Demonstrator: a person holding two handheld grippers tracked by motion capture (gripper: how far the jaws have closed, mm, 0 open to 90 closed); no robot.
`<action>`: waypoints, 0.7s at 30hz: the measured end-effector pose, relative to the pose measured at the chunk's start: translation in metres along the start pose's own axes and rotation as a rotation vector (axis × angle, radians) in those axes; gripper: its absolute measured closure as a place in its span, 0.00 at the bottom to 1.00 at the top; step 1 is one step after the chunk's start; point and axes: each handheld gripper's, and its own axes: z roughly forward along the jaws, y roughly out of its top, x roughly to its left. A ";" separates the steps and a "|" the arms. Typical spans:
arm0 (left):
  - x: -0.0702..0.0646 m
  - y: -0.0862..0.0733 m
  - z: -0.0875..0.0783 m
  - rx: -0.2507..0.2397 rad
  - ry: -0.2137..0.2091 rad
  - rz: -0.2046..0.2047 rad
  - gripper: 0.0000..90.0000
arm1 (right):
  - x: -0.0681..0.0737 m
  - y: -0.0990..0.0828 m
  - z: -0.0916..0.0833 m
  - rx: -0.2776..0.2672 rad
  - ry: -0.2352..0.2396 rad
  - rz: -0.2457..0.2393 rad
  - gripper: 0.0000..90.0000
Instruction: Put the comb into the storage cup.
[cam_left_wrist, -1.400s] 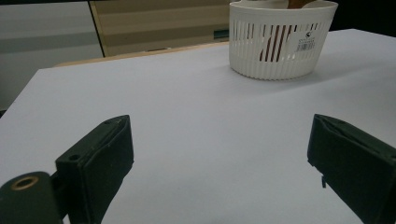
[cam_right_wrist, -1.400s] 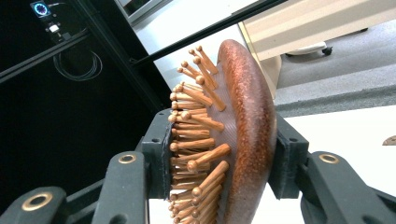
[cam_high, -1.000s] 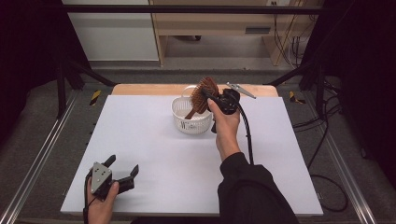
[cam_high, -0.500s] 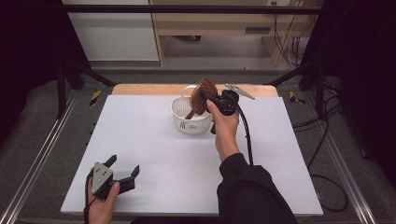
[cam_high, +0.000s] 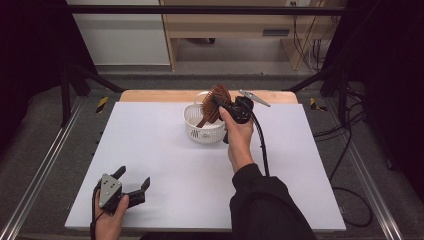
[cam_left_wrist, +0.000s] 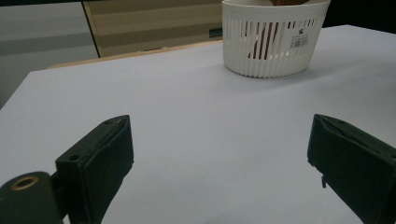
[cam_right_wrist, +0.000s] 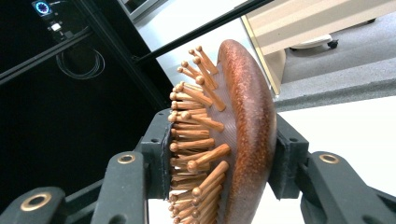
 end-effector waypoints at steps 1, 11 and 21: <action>0.000 0.000 0.000 -0.001 0.000 -0.001 0.08 | 0.000 0.000 0.000 0.001 0.000 0.001 0.57; -0.001 0.000 0.001 0.002 -0.004 0.002 0.08 | -0.004 0.000 0.001 0.004 -0.004 0.012 0.56; -0.002 0.000 0.002 0.005 -0.008 0.006 0.08 | -0.007 0.001 0.000 0.013 0.000 0.022 0.55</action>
